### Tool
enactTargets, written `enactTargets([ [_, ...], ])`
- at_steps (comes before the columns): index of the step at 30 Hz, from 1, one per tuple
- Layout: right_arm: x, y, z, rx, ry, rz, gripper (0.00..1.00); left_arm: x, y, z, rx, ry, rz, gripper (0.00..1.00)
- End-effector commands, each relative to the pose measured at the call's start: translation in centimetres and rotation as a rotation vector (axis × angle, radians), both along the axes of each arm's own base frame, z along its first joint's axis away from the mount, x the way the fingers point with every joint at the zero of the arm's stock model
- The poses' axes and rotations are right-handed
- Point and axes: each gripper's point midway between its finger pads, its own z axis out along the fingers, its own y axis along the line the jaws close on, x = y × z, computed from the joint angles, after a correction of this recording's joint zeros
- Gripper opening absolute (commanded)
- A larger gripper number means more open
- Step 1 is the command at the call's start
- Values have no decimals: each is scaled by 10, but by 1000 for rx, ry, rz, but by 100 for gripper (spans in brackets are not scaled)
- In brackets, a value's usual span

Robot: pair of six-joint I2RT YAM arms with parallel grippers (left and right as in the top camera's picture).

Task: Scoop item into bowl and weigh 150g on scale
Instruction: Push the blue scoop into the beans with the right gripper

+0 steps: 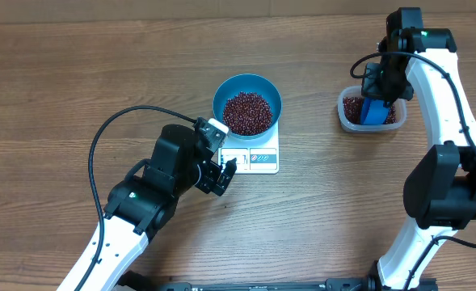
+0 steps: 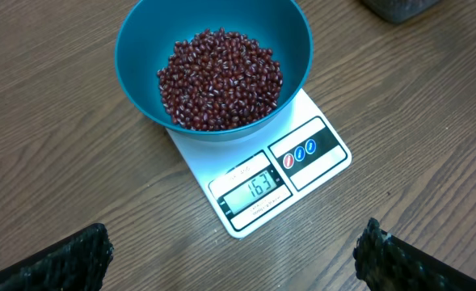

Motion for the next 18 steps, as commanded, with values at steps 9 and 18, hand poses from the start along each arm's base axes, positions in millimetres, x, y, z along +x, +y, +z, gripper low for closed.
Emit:
enactTargets([
  [9, 7, -2, 8, -12, -34, 3, 4, 0, 0, -1, -4, 2, -5, 100],
  [18, 9, -2, 22, -13, -50, 3, 4, 0, 0, -1, -4, 2, -6, 100],
])
